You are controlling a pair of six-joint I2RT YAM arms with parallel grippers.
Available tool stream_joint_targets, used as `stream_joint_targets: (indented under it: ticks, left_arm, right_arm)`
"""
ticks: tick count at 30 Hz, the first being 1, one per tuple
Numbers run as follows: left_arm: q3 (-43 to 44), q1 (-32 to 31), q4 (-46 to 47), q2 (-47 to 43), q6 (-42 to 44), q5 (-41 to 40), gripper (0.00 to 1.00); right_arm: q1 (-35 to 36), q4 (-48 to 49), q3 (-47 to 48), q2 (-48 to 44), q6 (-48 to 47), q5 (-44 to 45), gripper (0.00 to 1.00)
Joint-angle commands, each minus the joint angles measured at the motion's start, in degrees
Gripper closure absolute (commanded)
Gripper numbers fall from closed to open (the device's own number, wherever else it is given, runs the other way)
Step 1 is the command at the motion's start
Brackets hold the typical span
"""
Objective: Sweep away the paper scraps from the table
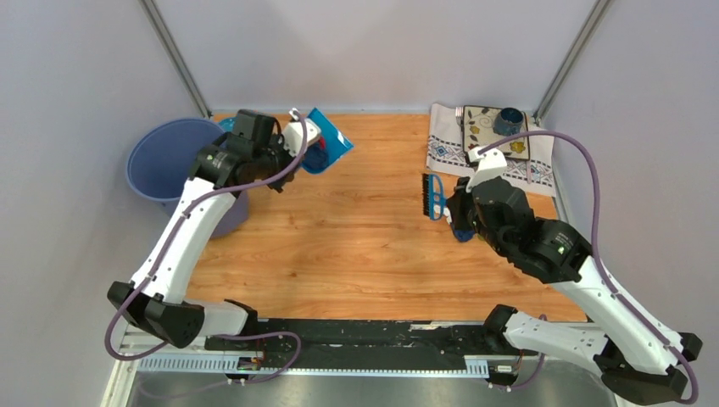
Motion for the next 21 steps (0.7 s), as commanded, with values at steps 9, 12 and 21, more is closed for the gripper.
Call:
stream_joint_targets:
  ticks: [9,12,21]
  left_arm:
    - [23.90,18.38,-13.54,3.70,-1.60,0.29,1.00]
    - [24.61,22.95,-14.16,3.53,0.34,-0.15,1.00]
    - [23.21,35.52,-9.77,1.95,14.73,-16.13,1.00]
  right_arm:
    - [-0.01,1.29,-6.06,-4.07,1.68,-3.11,1.00]
    - [-0.10,1.64,-6.68,-4.68,1.59,-3.46,1.00]
    - [-0.10,2.51,-8.43,-5.39,-0.17,-4.78,1.00]
